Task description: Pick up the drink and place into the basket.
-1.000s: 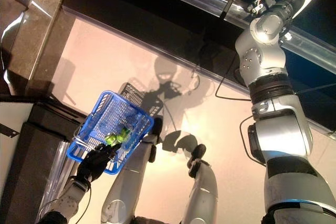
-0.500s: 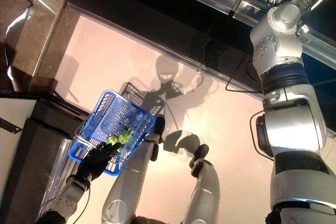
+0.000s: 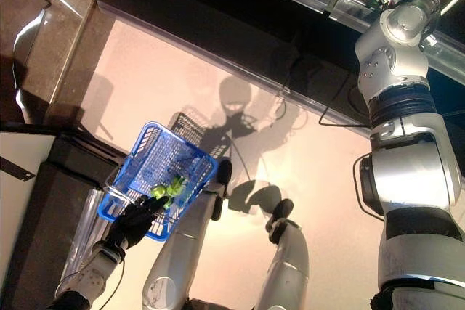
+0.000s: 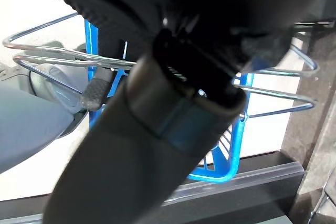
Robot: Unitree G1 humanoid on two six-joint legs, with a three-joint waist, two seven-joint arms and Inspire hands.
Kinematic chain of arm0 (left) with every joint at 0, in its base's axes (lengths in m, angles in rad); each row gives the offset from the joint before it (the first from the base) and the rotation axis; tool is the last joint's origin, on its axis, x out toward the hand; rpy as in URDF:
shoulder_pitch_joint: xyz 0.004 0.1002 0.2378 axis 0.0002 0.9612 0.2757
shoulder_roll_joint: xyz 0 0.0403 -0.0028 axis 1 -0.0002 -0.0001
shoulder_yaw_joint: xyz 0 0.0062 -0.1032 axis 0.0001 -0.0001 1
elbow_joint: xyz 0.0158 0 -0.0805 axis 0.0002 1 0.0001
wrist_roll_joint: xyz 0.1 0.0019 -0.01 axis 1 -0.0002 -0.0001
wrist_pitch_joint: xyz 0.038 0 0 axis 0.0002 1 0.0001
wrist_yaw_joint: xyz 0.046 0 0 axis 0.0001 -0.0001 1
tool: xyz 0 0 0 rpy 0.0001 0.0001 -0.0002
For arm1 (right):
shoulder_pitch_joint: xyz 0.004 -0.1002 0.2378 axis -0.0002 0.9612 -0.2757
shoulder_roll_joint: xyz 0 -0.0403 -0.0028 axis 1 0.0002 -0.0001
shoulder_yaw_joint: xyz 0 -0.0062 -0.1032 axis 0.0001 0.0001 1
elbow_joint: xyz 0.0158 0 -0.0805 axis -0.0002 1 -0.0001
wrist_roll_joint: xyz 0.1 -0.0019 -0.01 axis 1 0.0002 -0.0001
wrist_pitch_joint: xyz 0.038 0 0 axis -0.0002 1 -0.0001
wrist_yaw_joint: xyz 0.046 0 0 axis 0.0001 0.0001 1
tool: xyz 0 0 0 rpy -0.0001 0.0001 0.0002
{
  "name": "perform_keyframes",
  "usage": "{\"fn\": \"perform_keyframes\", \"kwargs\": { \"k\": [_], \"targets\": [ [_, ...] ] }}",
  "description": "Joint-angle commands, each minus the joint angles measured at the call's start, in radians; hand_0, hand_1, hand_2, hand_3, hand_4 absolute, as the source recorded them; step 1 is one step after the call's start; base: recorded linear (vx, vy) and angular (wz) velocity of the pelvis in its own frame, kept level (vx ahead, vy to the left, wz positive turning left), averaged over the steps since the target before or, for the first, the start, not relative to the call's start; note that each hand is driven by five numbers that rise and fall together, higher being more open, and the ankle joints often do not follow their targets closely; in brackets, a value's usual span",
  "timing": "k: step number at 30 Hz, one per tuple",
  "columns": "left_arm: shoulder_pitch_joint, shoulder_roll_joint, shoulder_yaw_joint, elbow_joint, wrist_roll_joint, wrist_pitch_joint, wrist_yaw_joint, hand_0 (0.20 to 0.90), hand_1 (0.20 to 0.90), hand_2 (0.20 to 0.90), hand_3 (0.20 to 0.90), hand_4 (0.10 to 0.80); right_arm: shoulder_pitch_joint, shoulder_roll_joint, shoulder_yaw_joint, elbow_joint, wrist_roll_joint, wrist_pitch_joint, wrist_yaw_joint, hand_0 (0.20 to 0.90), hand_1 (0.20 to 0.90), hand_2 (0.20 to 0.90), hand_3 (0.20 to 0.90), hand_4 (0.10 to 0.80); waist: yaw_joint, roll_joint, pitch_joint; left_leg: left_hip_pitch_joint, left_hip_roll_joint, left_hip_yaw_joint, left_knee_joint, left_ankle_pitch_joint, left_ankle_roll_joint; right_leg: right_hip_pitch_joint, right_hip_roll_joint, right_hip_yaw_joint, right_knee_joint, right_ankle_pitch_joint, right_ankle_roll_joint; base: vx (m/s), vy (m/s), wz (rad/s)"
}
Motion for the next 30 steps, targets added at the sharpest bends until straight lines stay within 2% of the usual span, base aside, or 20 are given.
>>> {"fn": "perform_keyframes", "kwargs": {
  "k": [1, 13, 17, 22, 27, 28, 29, 30],
  "targets": [
    [0.138, 0.051, -0.038, -0.067, -0.001, -0.029, -0.104, 0.3, 0.3, 0.3, 0.2, 0.1, -0.169, -0.162, 0.102, -0.09, -0.051, -0.085, 0.032, 0.3, 0.3, 0.3, 0.2, 0.1, 0.018, 0.054, -0.023, 0.062, -0.026, -0.082, 0.041, -0.13, -0.016, -0.029, 0.016, -0.035, 0.016, 0.095, -0.043, -0.063, -0.039, -0.02],
    [0.134, 0.062, -0.016, -0.054, 0.014, -0.016, -0.113, 0.3, 0.3, 0.3, 0.2, 0.1, -0.114, -0.177, 0.074, -0.202, -0.092, -0.06, 0.093, 0.3, 0.3, 0.3, 0.2, 0.1, 0.015, 0.034, -0.023, 0.152, -0.02, -0.085, 0.016, -0.127, -0.025, 0.058, 0.035, -0.062, 0.052, 0.039, -0.061, -0.065, -0.06, -0.01],
    [0.127, 0.056, -0.004, -0.051, 0.008, -0.032, -0.138, 0.3, 0.3, 0.3, 0.2, 0.1, -0.059, -0.181, 0.047, -0.314, -0.122, -0.052, 0.139, 0.3, 0.3, 0.3, 0.2, 0.1, 0.01, 0.023, -0.023, 0.222, -0.017, -0.089, -0.023, -0.114, -0.035, 0.128, 0.042, -0.074, 0.035, 0.021, -0.07, -0.075, -0.062, 0.02],
    [0.111, 0.051, 0.006, -0.078, 0.025, -0.062, -0.127, 0.3, 0.3, 0.3, 0.2, 0.1, 0.047, -0.176, -0.021, -0.473, -0.169, 0.015, 0.175, 0.3, 0.3, 0.3, 0.2, 0.1, -0.001, 0.011, -0.023, 0.281, -0.018, -0.092, -0.035, -0.109, -0.045, 0.191, 0.043, -0.089, 0.03, 0.002, -0.082, -0.057, -0.066, -0.02],
    [0.084, 0.028, 0.026, -0.162, 0.009, -0.077, -0.097, 0.3, 0.3, 0.3, 0.2, 0.1, 0.199, -0.133, -0.09, -0.675, -0.197, 0.068, 0.229, 0.3, 0.3, 0.3, 0.2, 0.1, -0.018, 0.0, -0.026, 0.357, -0.014, -0.09, -0.052, -0.099, -0.064, 0.282, 0.048, -0.098, 0.013, -0.018, -0.098, -0.043, -0.029, 0.11],
    [0.085, 0.02, 0.034, -0.194, 0.0, -0.085, -0.086, 0.3, 0.3, 0.3, 0.2, 0.1, 0.272, -0.109, -0.125, -0.753, -0.203, 0.081, 0.25, 0.3, 0.3, 0.3, 0.2, 0.1, -0.024, 0.0, -0.038, 0.37, -0.008, -0.085, -0.074, -0.065, -0.064, 0.3, 0.054, -0.114, -0.012, 0.004, -0.114, 0.0, 0.0, 0.0],
    [0.087, 0.018, 0.036, -0.204, -0.002, -0.085, -0.082, 0.3, 0.3, 0.3, 0.2, 0.1, 0.294, -0.1, -0.132, -0.775, -0.207, 0.085, 0.254, 0.3, 0.3, 0.3, 0.2, 0.1, -0.027, -0.005, -0.044, 0.384, -0.011, -0.092, -0.07, -0.091, -0.072, 0.315, 0.057, -0.1, -0.009, -0.019, -0.104, -0.082, 0.003, 0.01],
    [0.088, 0.017, 0.04, -0.222, -0.004, -0.09, -0.083, 0.3, 0.3, 0.3, 0.2, 0.1, 0.324, -0.089, -0.145, -0.804, -0.211, 0.089, 0.272, 0.3, 0.3, 0.3, 0.2, 0.1, -0.028, -0.002, -0.05, 0.385, -0.005, -0.085, -0.086, -0.061, -0.069, 0.32, 0.059, -0.115, -0.027, 0.004, -0.116, 0.004, -0.012, 0.07]
  ]
}}
